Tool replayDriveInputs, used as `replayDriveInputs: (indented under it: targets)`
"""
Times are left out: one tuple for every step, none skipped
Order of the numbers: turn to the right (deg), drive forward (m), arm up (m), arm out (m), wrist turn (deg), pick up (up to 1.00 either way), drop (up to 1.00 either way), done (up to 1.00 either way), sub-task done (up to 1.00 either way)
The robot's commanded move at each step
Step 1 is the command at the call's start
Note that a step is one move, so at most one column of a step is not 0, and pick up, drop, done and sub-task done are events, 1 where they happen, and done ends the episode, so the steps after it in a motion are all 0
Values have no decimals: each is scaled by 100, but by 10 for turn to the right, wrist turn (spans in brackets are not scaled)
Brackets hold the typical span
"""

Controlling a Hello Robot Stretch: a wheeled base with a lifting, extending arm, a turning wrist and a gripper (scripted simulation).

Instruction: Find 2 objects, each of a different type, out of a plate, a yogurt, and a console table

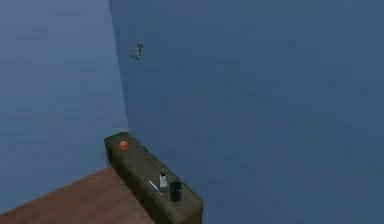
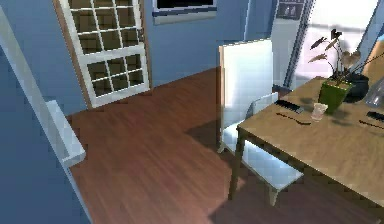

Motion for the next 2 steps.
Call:
replayDriveInputs:
  targets:
    - [-150,0,0,0,0,0,0,0,0]
    - [0,0,0,0,0,0,0,100,0]
